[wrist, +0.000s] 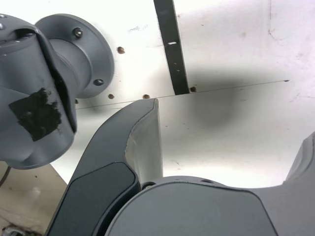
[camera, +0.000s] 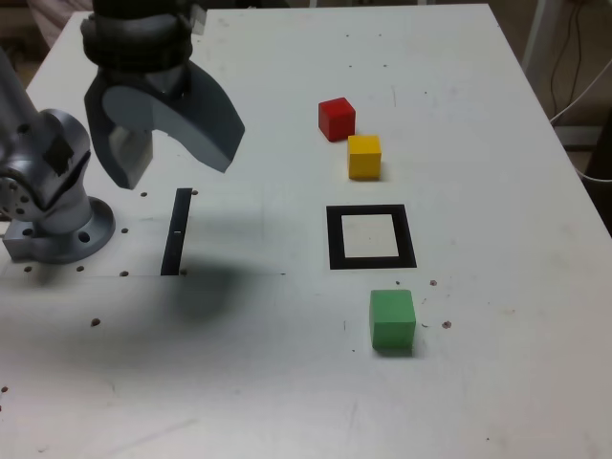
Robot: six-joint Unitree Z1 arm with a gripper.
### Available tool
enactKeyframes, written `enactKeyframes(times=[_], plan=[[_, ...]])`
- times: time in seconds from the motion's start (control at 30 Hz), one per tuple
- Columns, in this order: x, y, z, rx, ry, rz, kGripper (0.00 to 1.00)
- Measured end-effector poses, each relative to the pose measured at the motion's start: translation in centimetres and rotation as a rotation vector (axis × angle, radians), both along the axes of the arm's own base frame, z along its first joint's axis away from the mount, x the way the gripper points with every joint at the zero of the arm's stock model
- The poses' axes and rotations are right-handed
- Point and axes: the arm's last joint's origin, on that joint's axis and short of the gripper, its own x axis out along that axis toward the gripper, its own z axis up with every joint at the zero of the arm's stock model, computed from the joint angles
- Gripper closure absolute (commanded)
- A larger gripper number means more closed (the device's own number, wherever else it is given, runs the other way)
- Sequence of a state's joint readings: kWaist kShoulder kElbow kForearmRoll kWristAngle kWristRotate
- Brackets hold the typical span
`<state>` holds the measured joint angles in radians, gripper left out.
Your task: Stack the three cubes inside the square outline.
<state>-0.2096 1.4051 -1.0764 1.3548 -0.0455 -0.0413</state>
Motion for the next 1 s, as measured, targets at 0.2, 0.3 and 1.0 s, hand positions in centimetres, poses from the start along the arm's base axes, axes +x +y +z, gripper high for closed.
enactKeyframes(times=[0.2, 0.3, 1.0], plan=[[0.0, -0.1, 0.0, -0.013, -0.001, 0.006, 0.0], [0.0, -0.1, -0.3, -0.022, 0.001, 0.007, 0.0], [3.2, 2.8, 1.1, 0.022, -0.053, 0.102, 0.01]])
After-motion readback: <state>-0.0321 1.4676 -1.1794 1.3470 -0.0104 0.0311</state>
